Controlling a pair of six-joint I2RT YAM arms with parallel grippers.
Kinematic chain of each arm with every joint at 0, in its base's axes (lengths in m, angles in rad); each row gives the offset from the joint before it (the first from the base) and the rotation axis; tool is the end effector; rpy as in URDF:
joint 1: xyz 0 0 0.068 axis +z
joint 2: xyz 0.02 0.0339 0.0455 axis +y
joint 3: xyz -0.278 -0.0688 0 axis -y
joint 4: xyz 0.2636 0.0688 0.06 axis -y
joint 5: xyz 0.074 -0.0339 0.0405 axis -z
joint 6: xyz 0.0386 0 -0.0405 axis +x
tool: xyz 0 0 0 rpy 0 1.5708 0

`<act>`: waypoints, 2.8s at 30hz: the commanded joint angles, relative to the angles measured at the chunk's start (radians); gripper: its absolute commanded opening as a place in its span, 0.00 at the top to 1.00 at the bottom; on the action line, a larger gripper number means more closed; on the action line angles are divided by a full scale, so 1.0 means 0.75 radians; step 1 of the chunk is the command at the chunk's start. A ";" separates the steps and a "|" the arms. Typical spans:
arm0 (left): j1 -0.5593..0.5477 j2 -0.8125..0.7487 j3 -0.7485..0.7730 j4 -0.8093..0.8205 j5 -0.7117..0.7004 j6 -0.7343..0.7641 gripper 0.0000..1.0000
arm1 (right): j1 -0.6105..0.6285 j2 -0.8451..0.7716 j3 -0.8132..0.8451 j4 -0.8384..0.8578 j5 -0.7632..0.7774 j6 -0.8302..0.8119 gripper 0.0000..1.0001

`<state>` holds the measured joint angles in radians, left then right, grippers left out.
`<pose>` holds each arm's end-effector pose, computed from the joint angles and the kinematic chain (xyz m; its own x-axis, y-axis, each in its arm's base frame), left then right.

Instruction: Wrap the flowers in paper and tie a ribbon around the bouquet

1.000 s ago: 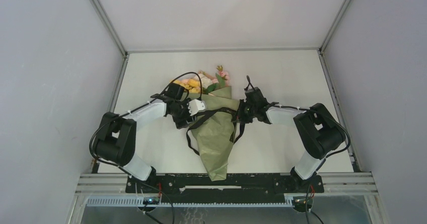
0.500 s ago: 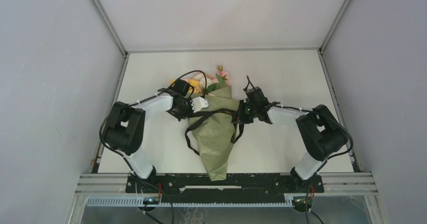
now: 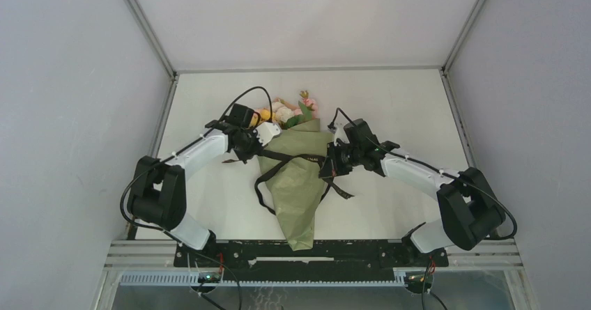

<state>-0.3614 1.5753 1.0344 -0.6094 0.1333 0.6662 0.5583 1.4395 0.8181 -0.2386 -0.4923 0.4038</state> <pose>0.3012 -0.1193 0.2047 -0.4234 0.8149 -0.3959 0.8431 0.5143 0.1569 0.2476 0.1762 0.2026 -0.8773 -0.1397 -0.4592 -0.4173 0.6948 0.5857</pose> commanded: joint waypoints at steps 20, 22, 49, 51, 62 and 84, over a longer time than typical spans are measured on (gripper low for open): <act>-0.086 -0.173 0.170 -0.090 0.034 -0.371 1.00 | 0.084 -0.117 0.172 0.301 -0.282 0.065 1.00; -0.089 -0.174 0.167 -0.092 0.043 -0.375 1.00 | 0.067 -0.092 0.191 0.294 -0.265 0.065 1.00; -0.099 -0.191 0.161 -0.126 0.027 -0.340 1.00 | 0.055 0.036 0.290 0.288 -0.293 0.069 1.00; -0.099 -0.191 0.165 -0.128 0.028 -0.341 1.00 | 0.056 0.046 0.289 0.302 -0.296 0.080 1.00; 0.439 -0.306 -0.083 0.056 -0.353 -0.158 1.00 | -1.065 -0.172 -0.231 0.618 -0.096 0.715 1.00; 1.398 -0.113 -0.183 0.516 -0.631 0.269 1.00 | -2.039 -0.522 -0.816 0.646 -0.099 0.761 1.00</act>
<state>0.6193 1.4723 0.7856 -0.3965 -0.1955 0.8211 -0.8967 1.1084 0.1558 0.1711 -0.7055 0.9871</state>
